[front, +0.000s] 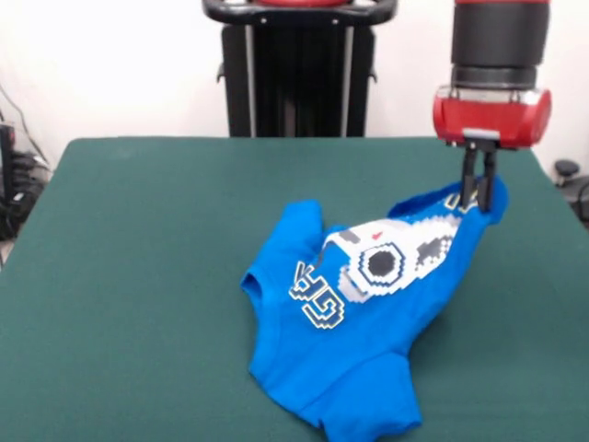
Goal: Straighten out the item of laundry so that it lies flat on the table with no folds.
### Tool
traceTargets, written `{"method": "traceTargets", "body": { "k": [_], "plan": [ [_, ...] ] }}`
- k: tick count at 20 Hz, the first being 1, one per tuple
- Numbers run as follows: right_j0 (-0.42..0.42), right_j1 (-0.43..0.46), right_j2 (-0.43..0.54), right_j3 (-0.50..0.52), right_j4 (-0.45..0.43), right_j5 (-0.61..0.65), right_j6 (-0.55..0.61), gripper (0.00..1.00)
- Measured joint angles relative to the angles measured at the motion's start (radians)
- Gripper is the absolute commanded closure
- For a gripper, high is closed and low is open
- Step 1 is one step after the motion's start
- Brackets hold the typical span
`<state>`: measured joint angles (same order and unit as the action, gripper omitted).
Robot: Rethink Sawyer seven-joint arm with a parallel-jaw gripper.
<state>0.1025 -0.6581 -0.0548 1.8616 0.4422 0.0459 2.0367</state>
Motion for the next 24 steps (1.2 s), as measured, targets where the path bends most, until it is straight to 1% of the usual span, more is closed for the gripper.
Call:
{"method": "traceTargets", "body": {
  "k": [3, 4, 7, 8, 12, 17, 20, 21, 24],
  "plan": [
    [0.011, 0.028, 0.005, 0.0, 0.034, -0.031, 0.026, 1.0],
    [0.027, 0.045, 0.005, 0.0, 0.067, -0.044, 0.043, 1.0],
    [0.053, 0.063, 0.005, 0.0, 0.113, -0.05, 0.067, 1.0],
    [0.075, 0.076, 0.006, 0.0, 0.148, -0.05, 0.086, 1.0],
    [0.12, 0.095, 0.005, 0.0, 0.207, -0.05, 0.125, 1.0],
    [0.204, 0.116, -0.014, -0.02, 0.294, -0.046, 0.17, 1.0],
    [0.273, 0.143, -0.037, -0.064, 0.352, -0.015, 0.207, 1.0],
    [0.307, 0.154, -0.056, -0.095, 0.364, 0.023, 0.226, 0.0],
    [0.32, 0.159, -0.069, -0.11, 0.363, 0.045, 0.233, 0.0]
  ]
}}
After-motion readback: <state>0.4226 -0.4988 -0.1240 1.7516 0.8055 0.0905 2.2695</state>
